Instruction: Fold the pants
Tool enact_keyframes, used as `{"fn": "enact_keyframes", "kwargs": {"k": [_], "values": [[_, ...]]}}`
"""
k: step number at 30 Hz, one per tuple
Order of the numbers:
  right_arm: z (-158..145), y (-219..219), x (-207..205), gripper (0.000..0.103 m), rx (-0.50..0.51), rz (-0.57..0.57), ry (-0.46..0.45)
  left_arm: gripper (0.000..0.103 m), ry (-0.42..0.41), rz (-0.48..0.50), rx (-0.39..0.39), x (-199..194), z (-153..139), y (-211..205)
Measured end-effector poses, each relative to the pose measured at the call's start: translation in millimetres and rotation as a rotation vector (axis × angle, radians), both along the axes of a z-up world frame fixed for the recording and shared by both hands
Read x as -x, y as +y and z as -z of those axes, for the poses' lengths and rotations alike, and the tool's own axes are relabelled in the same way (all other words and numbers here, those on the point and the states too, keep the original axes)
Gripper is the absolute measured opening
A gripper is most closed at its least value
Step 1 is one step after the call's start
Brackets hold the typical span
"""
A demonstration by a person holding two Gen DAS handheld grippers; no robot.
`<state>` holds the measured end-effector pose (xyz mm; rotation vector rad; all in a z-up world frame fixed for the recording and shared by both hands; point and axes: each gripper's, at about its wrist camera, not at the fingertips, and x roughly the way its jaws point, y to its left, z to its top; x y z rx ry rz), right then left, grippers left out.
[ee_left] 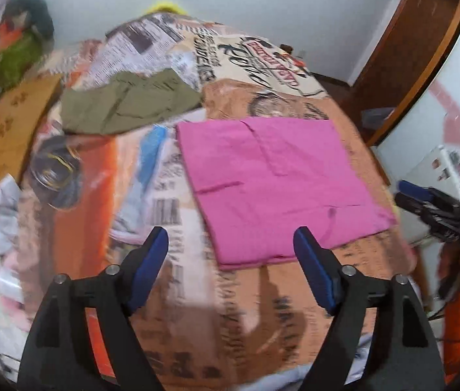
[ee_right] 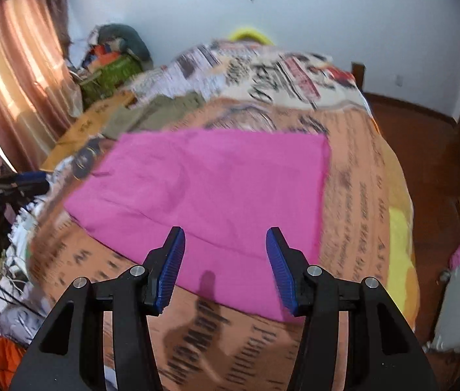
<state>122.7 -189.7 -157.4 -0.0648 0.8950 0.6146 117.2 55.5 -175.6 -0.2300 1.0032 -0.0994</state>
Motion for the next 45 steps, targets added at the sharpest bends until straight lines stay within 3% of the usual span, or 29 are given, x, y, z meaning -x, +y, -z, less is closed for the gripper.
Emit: {"fn": "enact_keyframes", "kwargs": {"k": [4, 8, 11, 14, 21, 22, 23, 28, 30, 33, 38, 45], "values": [[3.4, 19.9, 3.5, 0.048, -0.008, -0.023, -0.036, 0.081, 0.062, 0.006, 0.083, 3.2, 19.1, -14.7], [16.6, 32.7, 6.1, 0.048, -0.028, -0.022, -0.016, 0.081, 0.138, 0.0, 0.172, 5.5, 44.4, -25.1], [26.7, 34.9, 6.1, 0.048, -0.025, 0.001, -0.006, 0.085, 0.119, -0.022, 0.195, 6.9, 47.0, -28.6], [38.6, 34.7, 2.6, 0.048, -0.019, 0.02, 0.026, 0.093, 0.129, -0.03, 0.292, -0.8, 52.6, -27.3], [56.1, 28.7, -1.3, 0.048, -0.032, 0.013, 0.098, 0.092, 0.148, -0.065, 0.404, -35.4, 61.5, -15.4], [56.3, 28.0, -0.6, 0.048, -0.033, 0.011, 0.099, 0.088, 0.148, -0.072, 0.406, -39.5, 61.8, -13.2], [56.7, 27.5, 0.1, 0.048, -0.034, 0.011, 0.1, 0.084, 0.148, -0.081, 0.397, -44.3, 62.1, -11.7], [60.4, 23.1, -0.2, 0.048, -0.05, 0.017, 0.11, 0.038, 0.152, -0.107, 0.316, -65.3, 66.6, -3.0], [61.2, 21.7, -1.0, 0.048, -0.052, 0.021, 0.112, 0.026, 0.145, -0.117, 0.297, -72.0, 68.2, 1.8], [61.4, 20.4, -2.0, 0.048, -0.056, 0.026, 0.117, 0.022, 0.122, -0.116, 0.277, -79.4, 68.2, 4.8], [59.3, 25.6, -5.1, 0.048, -0.035, 0.02, 0.118, 0.015, 0.038, -0.098, 0.162, -78.9, 51.2, 0.1], [54.6, 55.6, -8.8, 0.048, -0.013, -0.054, 0.106, 0.014, -0.064, -0.126, -0.002, -44.7, 26.4, 16.5]]}}
